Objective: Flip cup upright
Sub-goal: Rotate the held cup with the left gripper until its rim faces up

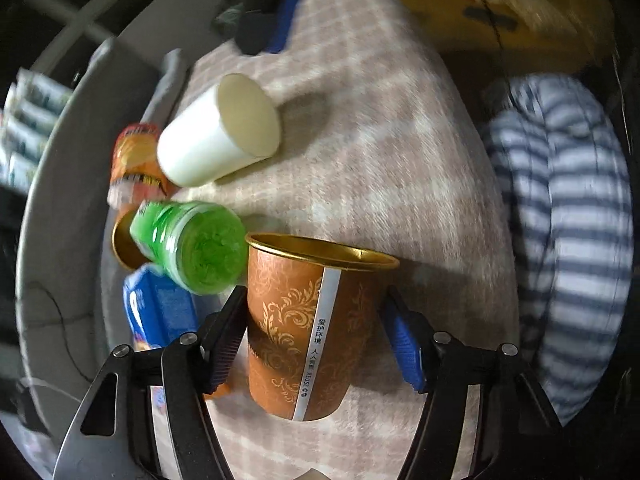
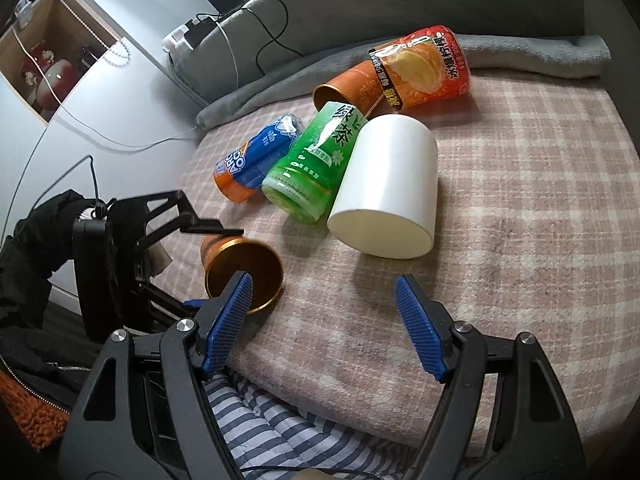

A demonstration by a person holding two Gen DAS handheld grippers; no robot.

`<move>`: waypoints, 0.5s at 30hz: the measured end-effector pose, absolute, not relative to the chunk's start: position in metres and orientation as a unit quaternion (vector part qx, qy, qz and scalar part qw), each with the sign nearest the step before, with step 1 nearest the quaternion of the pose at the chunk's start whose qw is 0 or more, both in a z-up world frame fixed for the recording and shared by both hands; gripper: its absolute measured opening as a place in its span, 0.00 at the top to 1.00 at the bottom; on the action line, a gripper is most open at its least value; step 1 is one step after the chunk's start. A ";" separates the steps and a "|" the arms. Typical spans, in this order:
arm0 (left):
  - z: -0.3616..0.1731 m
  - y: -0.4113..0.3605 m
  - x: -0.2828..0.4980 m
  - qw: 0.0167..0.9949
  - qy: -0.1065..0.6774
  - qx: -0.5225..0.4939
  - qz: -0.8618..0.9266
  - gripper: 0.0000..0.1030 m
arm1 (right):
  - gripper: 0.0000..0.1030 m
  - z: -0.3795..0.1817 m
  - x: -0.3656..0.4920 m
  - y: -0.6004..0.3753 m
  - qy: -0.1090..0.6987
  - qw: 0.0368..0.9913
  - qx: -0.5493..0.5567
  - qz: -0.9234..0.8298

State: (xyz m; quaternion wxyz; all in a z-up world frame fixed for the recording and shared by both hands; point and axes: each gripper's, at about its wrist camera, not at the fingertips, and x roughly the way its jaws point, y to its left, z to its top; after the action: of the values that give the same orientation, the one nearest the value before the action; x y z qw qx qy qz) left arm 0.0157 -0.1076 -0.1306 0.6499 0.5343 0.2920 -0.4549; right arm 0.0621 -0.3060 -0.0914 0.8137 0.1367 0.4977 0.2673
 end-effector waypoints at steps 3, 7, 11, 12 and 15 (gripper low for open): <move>-0.125 -0.105 0.025 0.681 0.306 0.491 -0.450 0.37 | 0.26 -0.091 0.061 -0.304 0.497 0.814 0.134 0.268; -0.115 -0.099 0.037 0.727 0.321 0.414 -0.443 0.37 | 0.26 -0.088 0.059 -0.303 0.493 0.817 0.132 0.268; -0.102 -0.085 0.052 0.785 0.334 0.302 -0.425 0.37 | 0.26 -0.086 0.056 -0.301 0.490 0.818 0.132 0.269; -0.101 -0.081 0.056 0.797 0.336 0.278 -0.419 0.37 | 0.26 -0.086 0.056 -0.301 0.490 0.818 0.131 0.269; -0.098 -0.066 0.061 0.835 0.335 0.192 -0.392 0.37 | 0.26 -0.086 0.055 -0.299 0.490 0.818 0.131 0.271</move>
State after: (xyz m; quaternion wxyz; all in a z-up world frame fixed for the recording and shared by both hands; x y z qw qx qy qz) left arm 0.0615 -0.0659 -0.0977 0.8347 0.1923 0.3354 -0.3922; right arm 0.0547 -0.2990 -0.0856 0.8182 0.1308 0.4899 0.2710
